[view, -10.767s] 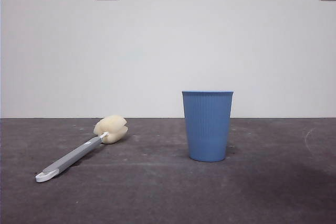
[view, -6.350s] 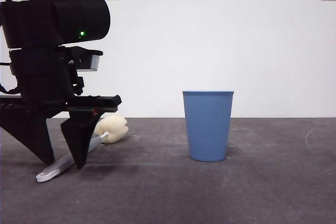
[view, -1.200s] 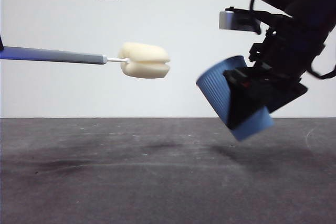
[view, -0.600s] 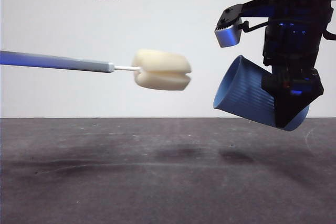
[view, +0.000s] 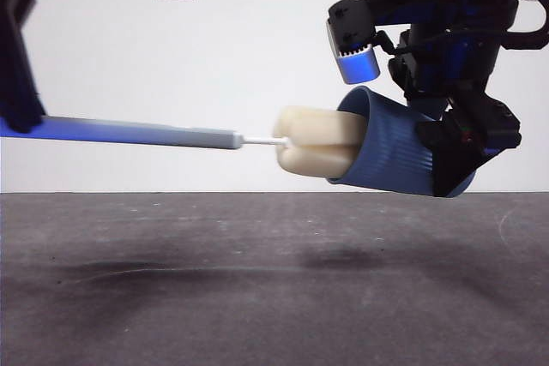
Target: Pick up the cup brush,pick up the cup,insert the brush into the cup,clean the cup,put the cup brush back,put the cup back to the fixed position on the table
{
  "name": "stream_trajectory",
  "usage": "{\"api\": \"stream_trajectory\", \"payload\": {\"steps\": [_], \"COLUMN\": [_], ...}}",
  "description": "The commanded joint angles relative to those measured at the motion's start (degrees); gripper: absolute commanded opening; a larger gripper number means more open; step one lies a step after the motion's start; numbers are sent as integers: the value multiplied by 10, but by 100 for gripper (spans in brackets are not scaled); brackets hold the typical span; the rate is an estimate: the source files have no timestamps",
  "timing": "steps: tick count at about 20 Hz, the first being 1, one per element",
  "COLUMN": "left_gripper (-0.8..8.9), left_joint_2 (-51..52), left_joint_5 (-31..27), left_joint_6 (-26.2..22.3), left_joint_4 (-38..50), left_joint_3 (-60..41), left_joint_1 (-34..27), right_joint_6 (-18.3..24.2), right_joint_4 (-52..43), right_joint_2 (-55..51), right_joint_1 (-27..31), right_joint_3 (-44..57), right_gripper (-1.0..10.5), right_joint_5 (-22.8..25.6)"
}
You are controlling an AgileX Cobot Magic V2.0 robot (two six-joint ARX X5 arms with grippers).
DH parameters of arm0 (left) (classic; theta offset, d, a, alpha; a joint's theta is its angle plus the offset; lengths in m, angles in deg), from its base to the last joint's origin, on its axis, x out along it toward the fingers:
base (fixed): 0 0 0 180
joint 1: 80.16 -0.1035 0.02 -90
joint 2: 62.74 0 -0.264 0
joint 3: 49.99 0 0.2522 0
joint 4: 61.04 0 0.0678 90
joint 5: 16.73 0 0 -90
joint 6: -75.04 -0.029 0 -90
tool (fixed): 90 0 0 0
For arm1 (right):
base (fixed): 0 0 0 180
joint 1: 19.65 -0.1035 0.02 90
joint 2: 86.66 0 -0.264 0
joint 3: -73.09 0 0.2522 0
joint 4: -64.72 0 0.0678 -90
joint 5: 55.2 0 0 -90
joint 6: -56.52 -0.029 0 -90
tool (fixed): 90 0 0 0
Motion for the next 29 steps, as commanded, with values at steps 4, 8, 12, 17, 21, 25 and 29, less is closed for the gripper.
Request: {"api": "stream_trajectory", "payload": {"steps": [4,8,12,17,21,25,29], "left_gripper": [-8,-8,-8,-8,-8,-8,-8], "left_joint_2": [-42,-65,-67,-63,-17,21,21], "left_joint_5": [6,10,0,-103,-103,-102,-73], "left_joint_6": [7,39,69,110,121,124,115], "left_joint_4": [48,110,108,-13,-74,-106,-71], "left_joint_3": [0,0,0,0,0,0,0], "left_joint_1": [27,54,60,47,38,38,38], "right_joint_6": [32,38,36,31,25,25,23], "right_joint_4": [-5,-6,-7,-5,-5,-8,-12], "right_joint_2": [6,22,28,28,28,28,28], "right_joint_1": [-34,-61,-78,-76,-76,-76,-76], "right_joint_3": [-1,-1,-1,-1,-1,-1,-1], "right_gripper": [-17,-17,-17,-17,-17,-17,-17], "right_joint_5": [2,3,4,32,31,28,28]}}
